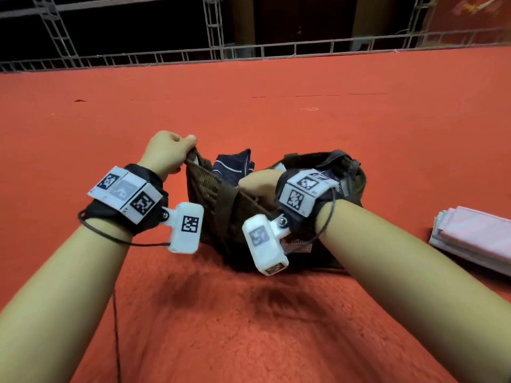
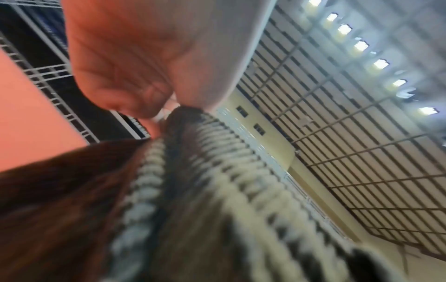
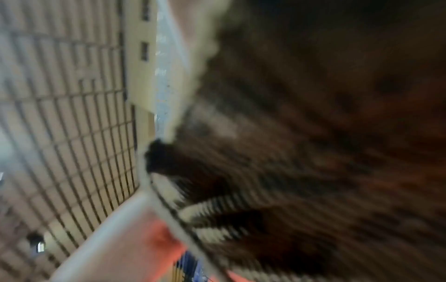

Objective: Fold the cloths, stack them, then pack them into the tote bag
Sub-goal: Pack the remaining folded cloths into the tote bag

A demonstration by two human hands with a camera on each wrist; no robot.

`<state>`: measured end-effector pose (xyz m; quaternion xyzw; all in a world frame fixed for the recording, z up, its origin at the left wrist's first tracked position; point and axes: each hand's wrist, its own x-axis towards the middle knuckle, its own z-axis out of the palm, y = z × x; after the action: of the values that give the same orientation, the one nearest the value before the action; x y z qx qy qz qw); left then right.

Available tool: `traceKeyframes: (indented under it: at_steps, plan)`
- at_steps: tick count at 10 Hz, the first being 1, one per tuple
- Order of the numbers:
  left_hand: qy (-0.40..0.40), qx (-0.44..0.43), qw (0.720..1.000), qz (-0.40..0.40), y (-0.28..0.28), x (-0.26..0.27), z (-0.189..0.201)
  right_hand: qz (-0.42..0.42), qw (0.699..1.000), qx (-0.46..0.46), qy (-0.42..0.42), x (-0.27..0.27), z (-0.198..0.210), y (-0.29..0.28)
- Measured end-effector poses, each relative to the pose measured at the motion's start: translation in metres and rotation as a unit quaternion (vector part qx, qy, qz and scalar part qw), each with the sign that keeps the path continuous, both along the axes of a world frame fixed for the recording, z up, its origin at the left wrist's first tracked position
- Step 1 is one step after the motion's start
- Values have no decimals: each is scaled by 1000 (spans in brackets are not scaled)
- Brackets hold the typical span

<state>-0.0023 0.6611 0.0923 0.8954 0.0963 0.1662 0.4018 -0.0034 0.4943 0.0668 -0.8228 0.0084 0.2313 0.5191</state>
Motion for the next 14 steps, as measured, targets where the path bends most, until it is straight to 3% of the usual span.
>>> traceKeyframes:
  at_steps: [1, 2, 3, 4, 5, 6, 8, 9, 10, 12, 13, 14]
  plan:
    - [-3, 63, 998, 12, 4, 3, -10, 69, 996, -43, -30, -8, -4, -2]
    - [-34, 137, 990, -27, -4, -1, -16, 59, 997, 36, 36, 4, -12, -1]
    - [-2, 158, 984, -77, -13, -7, -19, 119, 990, 14, 67, 5, -1, -7]
    - [61, 150, 986, -46, -16, -7, -20, 140, 987, -7, 74, 7, -2, -6]
    - [99, 57, 990, -87, -19, -7, -26, 102, 993, 36, 41, -4, -2, -1]
    - [56, -48, 995, -69, -19, -10, -28, 42, 995, 89, -16, -7, 0, -6]
    - [-7, 1, 1000, -25, -23, -20, -16, -50, 972, 207, -97, -4, 42, -79]
    - [-6, 33, 994, -103, -55, -24, -8, -99, 963, 238, -76, -1, 40, -120]
    - [-4, 53, 979, -197, -100, -27, -5, -132, 967, 210, -62, -4, 20, -142]
    - [29, 116, 945, -306, -165, -15, -15, -88, 986, 127, -66, -22, 1, -154]
    - [86, 143, 940, -297, -172, -8, -23, -105, 989, 33, -97, -18, 8, -174]
    - [94, 162, 948, -258, -174, -5, -18, -163, 964, -89, -191, -4, 2, -193]
